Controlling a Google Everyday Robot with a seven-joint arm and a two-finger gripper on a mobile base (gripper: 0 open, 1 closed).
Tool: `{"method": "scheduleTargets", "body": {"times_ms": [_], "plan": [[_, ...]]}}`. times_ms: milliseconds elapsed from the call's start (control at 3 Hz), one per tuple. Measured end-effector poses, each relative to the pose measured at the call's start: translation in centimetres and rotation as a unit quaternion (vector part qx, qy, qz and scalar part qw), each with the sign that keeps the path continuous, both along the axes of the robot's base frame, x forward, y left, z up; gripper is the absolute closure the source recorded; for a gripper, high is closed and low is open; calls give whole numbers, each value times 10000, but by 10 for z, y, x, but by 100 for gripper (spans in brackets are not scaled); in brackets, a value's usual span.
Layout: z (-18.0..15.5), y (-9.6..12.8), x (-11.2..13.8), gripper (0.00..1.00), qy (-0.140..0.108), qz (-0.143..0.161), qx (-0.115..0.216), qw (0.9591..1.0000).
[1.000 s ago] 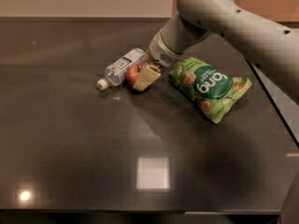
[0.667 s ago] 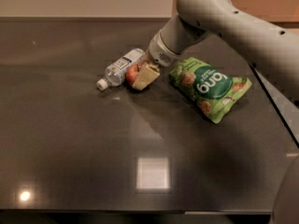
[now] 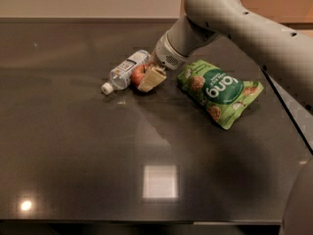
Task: Move apple near blue plastic bottle
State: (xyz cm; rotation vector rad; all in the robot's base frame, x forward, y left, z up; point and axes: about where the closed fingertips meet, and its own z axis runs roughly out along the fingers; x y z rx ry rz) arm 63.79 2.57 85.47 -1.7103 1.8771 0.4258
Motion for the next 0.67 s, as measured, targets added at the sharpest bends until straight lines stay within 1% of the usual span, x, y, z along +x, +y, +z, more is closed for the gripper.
{"method": "scheduleTargets", "body": {"times_ms": [333,667], "plan": [[-1,2,0,0,11,14,-2,10000],[-1,2,0,0,12,15,-2,10000]]}}
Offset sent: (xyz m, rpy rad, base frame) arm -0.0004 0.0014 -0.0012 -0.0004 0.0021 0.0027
